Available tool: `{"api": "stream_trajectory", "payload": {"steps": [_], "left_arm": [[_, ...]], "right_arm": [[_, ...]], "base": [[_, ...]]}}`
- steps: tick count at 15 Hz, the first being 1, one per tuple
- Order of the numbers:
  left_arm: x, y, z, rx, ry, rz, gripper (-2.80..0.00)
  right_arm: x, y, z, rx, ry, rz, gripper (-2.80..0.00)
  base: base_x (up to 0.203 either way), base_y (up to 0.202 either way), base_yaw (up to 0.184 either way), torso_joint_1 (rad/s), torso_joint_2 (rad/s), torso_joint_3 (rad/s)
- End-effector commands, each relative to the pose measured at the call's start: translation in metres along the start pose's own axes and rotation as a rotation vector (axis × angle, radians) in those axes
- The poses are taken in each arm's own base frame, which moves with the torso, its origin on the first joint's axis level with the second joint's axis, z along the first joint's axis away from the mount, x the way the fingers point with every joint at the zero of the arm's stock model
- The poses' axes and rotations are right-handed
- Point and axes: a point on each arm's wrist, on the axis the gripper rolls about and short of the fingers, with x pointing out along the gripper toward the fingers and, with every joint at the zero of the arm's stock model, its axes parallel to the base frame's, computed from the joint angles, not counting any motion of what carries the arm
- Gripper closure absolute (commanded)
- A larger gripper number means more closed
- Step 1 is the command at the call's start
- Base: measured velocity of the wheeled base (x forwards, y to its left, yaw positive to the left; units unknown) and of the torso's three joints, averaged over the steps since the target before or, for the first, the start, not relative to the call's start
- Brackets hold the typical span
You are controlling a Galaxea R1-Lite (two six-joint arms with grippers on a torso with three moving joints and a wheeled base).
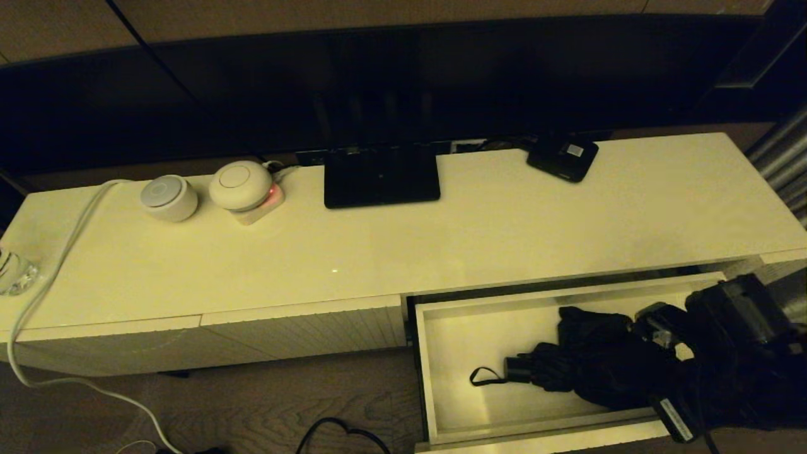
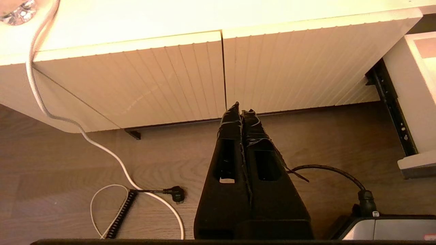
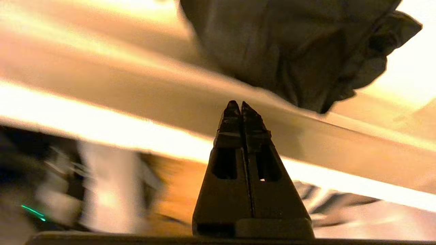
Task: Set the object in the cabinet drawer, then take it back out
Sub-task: Take the umbrella out of the drawer and put it on the table
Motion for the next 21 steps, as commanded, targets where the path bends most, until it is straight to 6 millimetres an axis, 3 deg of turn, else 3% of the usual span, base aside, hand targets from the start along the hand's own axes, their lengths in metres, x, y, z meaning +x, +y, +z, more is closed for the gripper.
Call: {"api": "stream_trajectory", "payload": {"steps": [1,9,13,17,21], "left_arm": [[0.000,0.000,-0.001,0.000,0.003,0.001,0.00],[0.000,0.000,-0.001,0.000,0.003,0.001,0.00],[0.000,0.000,-0.001,0.000,0.003,0.001,0.00],[0.000,0.000,-0.001,0.000,0.003,0.001,0.00],[0.000,0.000,-0.001,0.000,0.003,0.001,0.00]], "right_arm": [[-0.016,-0.002,-0.010,-0.188,-0.040,-0.018,0.00],[-0.027,-0.021,0.013,-0.787,-0.103,-0.104,0.00],[-0.021,-0.021,0.011,-1.069,-0.100,-0.050,0.00],[-0.007,-0.021,0.014,-1.127,-0.061,0.074,0.00],[0.003,-0.025,0.025,-1.174,-0.044,0.093,0.00]], "base": [[0.000,0.000,0.000,0.000,0.00,0.000],[0.000,0.000,0.000,0.000,0.00,0.000],[0.000,0.000,0.000,0.000,0.00,0.000],[0.000,0.000,0.000,0.000,0.00,0.000],[0.000,0.000,0.000,0.000,0.00,0.000]]}}
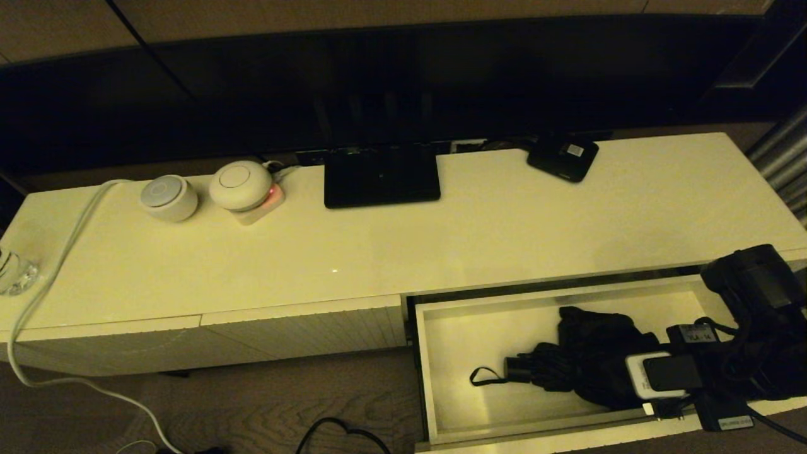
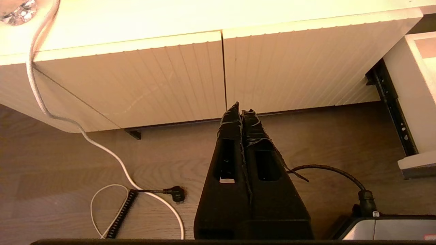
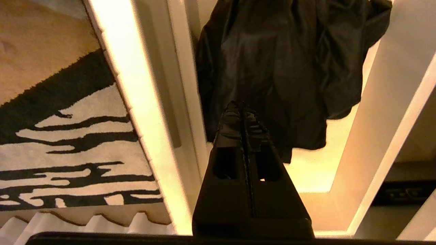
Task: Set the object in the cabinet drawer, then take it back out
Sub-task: Take the umbrella out of the drawer and put it on the table
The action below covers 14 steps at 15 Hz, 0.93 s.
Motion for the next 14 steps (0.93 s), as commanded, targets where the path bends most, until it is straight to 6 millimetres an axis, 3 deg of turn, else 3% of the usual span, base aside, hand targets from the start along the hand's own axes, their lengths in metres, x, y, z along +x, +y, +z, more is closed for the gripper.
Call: {"api": "stream_trajectory", "payload": {"steps": [1,8,14], "left_arm": [[0.000,0.000,-0.001,0.000,0.003,0.001,0.00],[0.000,0.000,-0.001,0.000,0.003,0.001,0.00],[0.000,0.000,-0.001,0.000,0.003,0.001,0.00]], "right_arm": [[0.010,-0.006,0.001,-0.013,-0.002,0.027,-2.80],[0.007,-0.016,0.002,-0.024,-0.005,-0.002,-2.80],[0.036,-0.028,0.002,-0.014,0.025,0.056,-2.80]], "base": [[0.000,0.000,0.000,0.000,0.00,0.000],[0.000,0.000,0.000,0.000,0.00,0.000],[0.000,0.000,0.000,0.000,0.00,0.000]]}}
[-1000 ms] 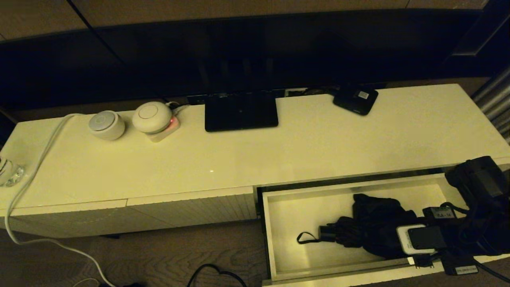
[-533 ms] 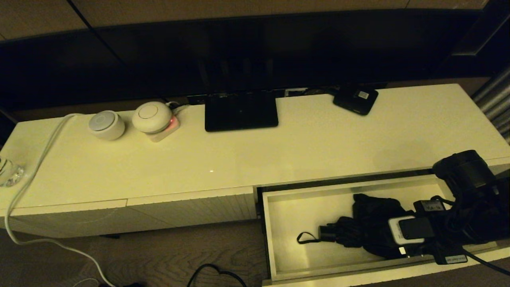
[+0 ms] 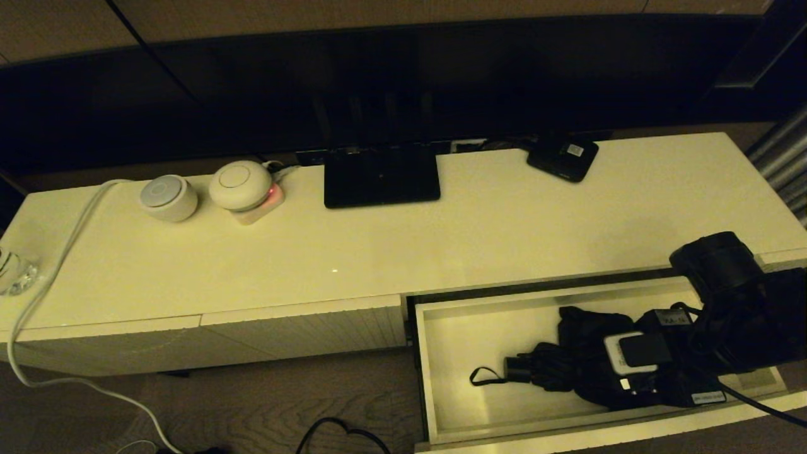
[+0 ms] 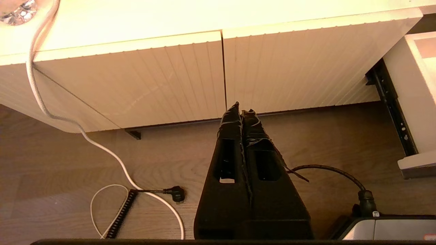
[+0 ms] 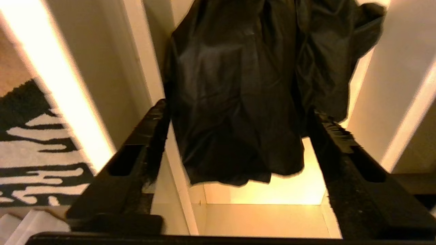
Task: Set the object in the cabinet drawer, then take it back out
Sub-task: Take the umbrella out of the drawer and put it on the table
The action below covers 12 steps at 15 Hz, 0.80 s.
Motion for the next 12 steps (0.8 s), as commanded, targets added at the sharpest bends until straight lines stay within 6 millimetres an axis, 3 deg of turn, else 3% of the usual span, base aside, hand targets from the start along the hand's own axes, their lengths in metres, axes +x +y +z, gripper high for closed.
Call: {"api": "stream_trajectory", "payload": {"steps": [1,12], "left_arm": [[0.000,0.000,-0.001,0.000,0.003,0.001,0.00],[0.000,0.000,-0.001,0.000,0.003,0.001,0.00]], "right_arm": [[0.017,-0.005,0.000,-0.003,0.019,0.038,-2.80],[0.048,-0.007,0.000,0.028,0.035,0.117,-2.80]], "base": [[0.000,0.000,0.000,0.000,0.00,0.000],[0.000,0.000,0.000,0.000,0.00,0.000]]}}
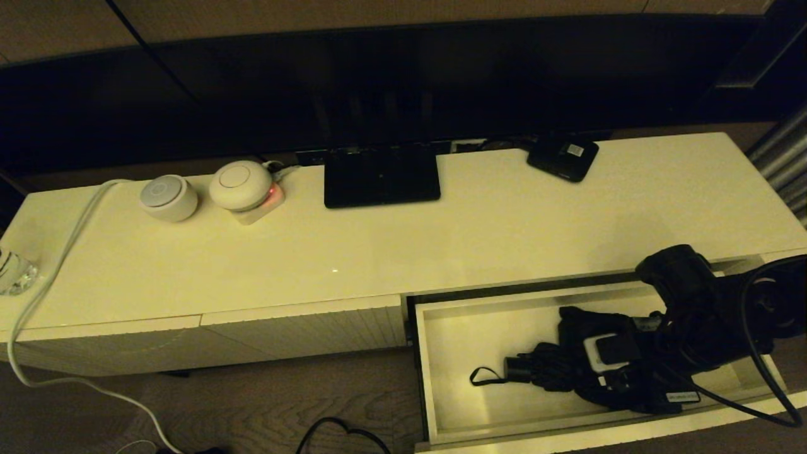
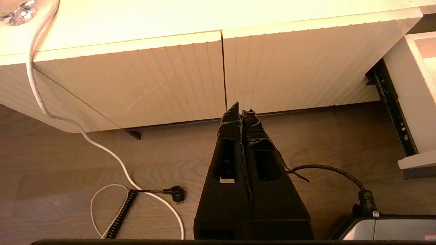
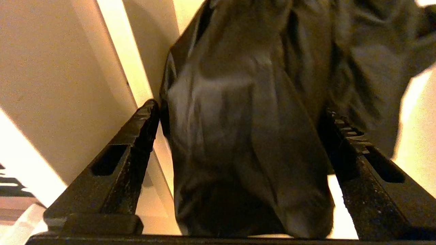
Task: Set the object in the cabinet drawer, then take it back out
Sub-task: Take the umbrella out of the drawer and put it on the table
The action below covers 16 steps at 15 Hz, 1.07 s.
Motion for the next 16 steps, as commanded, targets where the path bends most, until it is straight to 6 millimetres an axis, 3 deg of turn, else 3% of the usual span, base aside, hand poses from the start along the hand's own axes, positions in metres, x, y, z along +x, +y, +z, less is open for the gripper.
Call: {"api": "stream_trajectory", "payload": {"steps": [1,7,8,16], "left_arm": [[0.000,0.000,-0.001,0.000,0.003,0.001,0.00],[0.000,0.000,-0.001,0.000,0.003,0.001,0.00],[0.000,0.000,-0.001,0.000,0.003,0.001,0.00],[0.000,0.000,-0.001,0.000,0.003,0.001,0.00]], "right_arm": [[0.010,0.001,0.000,-0.004,0.006,0.035,-2.80],[0.018,0.004,0.003,0.005,0.004,0.066,-2.80],[0.018,0.004,0.003,0.009,0.000,0.065,0.00],[0.006,-0.001,0.004,0.004,-0.012,0.022,0.00]], "base": [[0.000,0.000,0.000,0.000,0.00,0.000],[0.000,0.000,0.000,0.000,0.00,0.000],[0.000,0.000,0.000,0.000,0.00,0.000],[0.000,0.000,0.000,0.000,0.00,0.000]]}}
